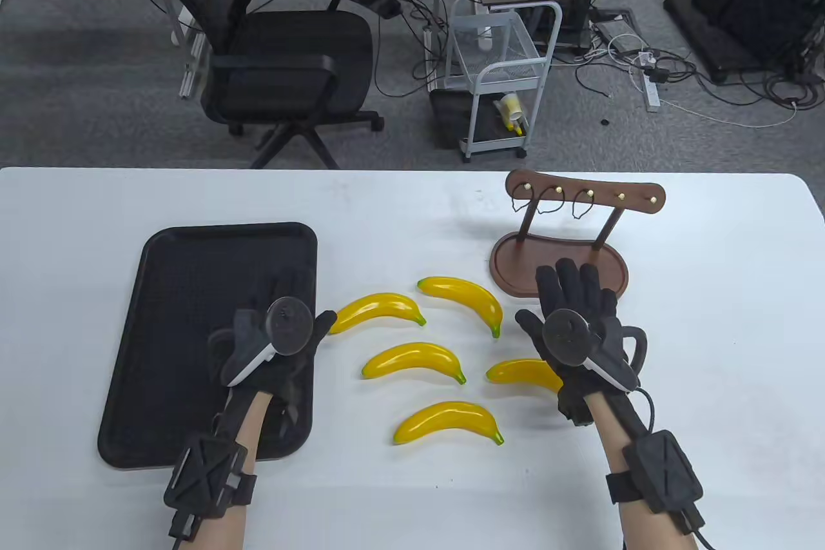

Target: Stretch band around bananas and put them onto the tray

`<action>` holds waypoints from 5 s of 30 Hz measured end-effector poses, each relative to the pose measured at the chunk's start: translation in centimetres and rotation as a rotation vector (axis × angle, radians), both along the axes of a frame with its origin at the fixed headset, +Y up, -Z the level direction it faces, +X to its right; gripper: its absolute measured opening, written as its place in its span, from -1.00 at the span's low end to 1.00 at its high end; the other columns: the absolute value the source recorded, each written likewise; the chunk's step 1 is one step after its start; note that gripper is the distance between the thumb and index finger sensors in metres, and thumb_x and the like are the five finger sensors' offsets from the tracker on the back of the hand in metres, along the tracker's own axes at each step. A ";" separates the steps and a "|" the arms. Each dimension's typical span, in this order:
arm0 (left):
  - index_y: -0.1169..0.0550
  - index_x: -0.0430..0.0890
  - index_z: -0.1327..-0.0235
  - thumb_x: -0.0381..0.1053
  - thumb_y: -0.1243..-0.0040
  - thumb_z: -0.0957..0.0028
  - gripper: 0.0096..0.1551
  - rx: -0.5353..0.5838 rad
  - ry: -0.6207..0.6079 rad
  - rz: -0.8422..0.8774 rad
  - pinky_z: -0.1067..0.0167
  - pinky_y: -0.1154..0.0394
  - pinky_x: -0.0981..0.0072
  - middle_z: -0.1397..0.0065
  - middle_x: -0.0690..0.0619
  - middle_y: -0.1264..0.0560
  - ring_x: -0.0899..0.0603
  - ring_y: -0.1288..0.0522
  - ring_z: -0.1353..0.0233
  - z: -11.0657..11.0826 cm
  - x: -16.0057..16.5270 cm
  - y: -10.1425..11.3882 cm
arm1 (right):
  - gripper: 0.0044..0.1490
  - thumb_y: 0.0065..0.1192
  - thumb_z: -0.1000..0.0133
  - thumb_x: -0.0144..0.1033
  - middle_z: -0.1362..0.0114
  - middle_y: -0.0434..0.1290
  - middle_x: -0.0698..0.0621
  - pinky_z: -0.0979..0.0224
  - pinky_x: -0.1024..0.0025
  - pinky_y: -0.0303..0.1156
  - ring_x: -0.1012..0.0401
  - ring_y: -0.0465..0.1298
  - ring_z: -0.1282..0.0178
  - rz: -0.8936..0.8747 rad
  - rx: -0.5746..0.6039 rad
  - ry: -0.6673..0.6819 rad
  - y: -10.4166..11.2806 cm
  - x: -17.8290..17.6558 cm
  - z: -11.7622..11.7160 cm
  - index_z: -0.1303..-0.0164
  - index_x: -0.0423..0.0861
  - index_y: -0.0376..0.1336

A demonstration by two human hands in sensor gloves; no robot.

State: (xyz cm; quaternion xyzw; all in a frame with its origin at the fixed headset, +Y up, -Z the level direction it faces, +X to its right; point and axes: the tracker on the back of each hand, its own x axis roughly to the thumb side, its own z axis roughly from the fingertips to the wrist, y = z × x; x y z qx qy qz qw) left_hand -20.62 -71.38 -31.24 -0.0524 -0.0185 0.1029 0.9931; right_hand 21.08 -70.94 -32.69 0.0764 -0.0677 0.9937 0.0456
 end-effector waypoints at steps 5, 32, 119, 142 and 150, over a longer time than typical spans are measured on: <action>0.07 0.11 -0.74 0.39 0.20 -0.23 -0.12 -0.001 -0.003 -0.007 -0.58 0.04 -0.45 -0.89 -0.02 0.13 -0.38 0.11 -0.83 0.0 0.1 0.0 | -0.02 -0.23 -0.25 0.23 -0.81 -0.18 -0.26 -0.51 -0.47 -0.02 -0.32 -0.20 -0.73 0.006 -0.011 -0.004 -0.2 0.0 0.0 -0.78 -0.07 -0.22; 0.06 0.11 -0.74 0.39 0.19 -0.23 -0.13 0.002 -0.013 -0.008 -0.58 0.03 -0.45 -0.89 -0.02 0.12 -0.38 0.09 -0.83 0.0 0.3 -0.1 | -0.02 -0.22 -0.26 0.23 -0.81 -0.17 -0.26 -0.51 -0.46 -0.01 -0.33 -0.18 -0.73 -0.020 -0.026 -0.009 -0.1 0.5 -0.1 -0.78 -0.07 -0.22; -0.02 0.04 -0.74 0.36 0.12 -0.31 -0.17 -0.151 -0.273 0.667 -0.73 -0.05 -0.06 -0.87 0.01 -0.01 -0.25 -0.08 -0.83 -0.4 1.5 -2.4 | -0.45 0.28 -0.19 -0.06 -0.28 0.57 -0.03 -0.19 0.14 0.55 0.07 0.61 -0.20 -1.620 -0.138 -0.522 -5.7 7.7 -12.7 -0.33 -0.05 0.34; -0.03 0.05 -0.74 0.35 0.11 -0.31 -0.17 -0.150 -0.281 0.654 -0.72 -0.05 -0.07 -0.87 0.01 -0.01 -0.25 -0.08 -0.82 -0.3 1.9 -2.3 | -0.55 0.24 -0.25 -0.07 -0.15 0.62 -0.02 -0.11 0.14 0.56 0.09 0.65 -0.08 -1.479 -0.078 -0.426 -0.6 8.6 -10.8 -0.22 -0.09 0.40; -0.03 0.04 -0.74 0.35 0.10 -0.31 -0.17 -0.147 -0.283 0.649 -0.72 -0.05 -0.07 -0.87 0.01 -0.01 -0.26 -0.08 -0.82 -0.3 1.9 -2.3 | -0.55 0.23 -0.26 -0.08 -0.14 0.62 -0.03 -0.11 0.13 0.56 0.08 0.65 -0.07 -1.413 -0.088 -0.322 0.9 7.9 -9.2 -0.22 -0.10 0.40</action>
